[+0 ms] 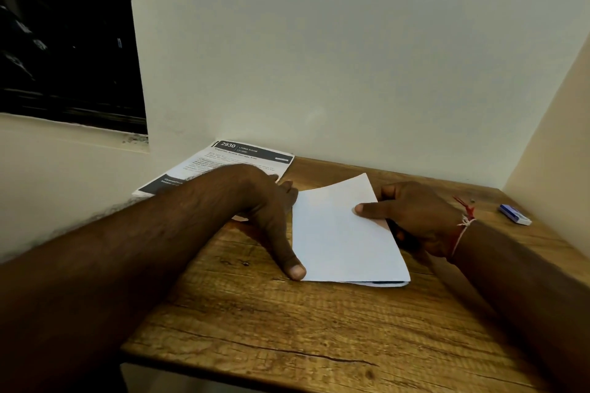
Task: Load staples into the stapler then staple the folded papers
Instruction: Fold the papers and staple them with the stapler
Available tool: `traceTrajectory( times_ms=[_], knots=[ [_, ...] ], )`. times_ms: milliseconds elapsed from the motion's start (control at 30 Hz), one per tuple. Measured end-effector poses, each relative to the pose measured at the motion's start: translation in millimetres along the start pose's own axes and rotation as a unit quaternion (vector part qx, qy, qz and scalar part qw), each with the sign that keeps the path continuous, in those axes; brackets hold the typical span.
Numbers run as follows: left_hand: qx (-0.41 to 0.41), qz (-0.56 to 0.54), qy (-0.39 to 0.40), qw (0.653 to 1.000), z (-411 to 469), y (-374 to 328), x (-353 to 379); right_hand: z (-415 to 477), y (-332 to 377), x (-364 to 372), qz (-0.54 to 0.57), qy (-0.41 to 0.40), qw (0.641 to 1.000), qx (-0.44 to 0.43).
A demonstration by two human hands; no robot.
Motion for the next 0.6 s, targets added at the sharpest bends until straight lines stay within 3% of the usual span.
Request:
traceTrajectory(
  times_ms=[167, 233, 300, 367, 433, 500, 533, 600],
  knots=[
    [0.038, -0.046, -0.023, 0.998, 14, 22, 9, -3, 1, -2, 0.033, 0.004, 0.999, -0.003],
    [0.077, -0.081, -0.090, 0.990, 17, 28, 8, -4, 2, -3, 0.062, -0.003, 0.998, -0.010],
    [0.122, -0.169, -0.194, 0.959, 21, 28, 2, -3, 2, -5, 0.127, -0.025, 0.991, -0.024],
    [0.174, -0.364, -0.283, 0.870, 24, 25, -6, -4, 4, -8, 0.222, -0.046, 0.973, -0.040],
    [0.219, -0.554, -0.331, 0.731, 27, 23, -10, -7, 8, -11, 0.305, -0.057, 0.949, -0.059],
    [0.223, -0.679, -0.328, 0.617, 25, 21, -9, -9, 10, -13, 0.359, -0.067, 0.928, -0.075],
    [0.225, -0.726, -0.302, 0.575, 24, 18, -7, -8, 10, -13, 0.380, -0.071, 0.919, -0.080],
    [0.236, -0.778, -0.257, 0.523, 21, 11, -1, -9, 12, -11, 0.415, -0.061, 0.903, -0.095]
  ],
)
Point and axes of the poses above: each hand's wrist, its own z-axis towards the middle knuckle, its own x-axis out of the palm, y = z × x, the point moved 2 cm from there along z, towards the middle knuckle, and after that the axes turned 13 degrees about -z, right-handed, at the moved point
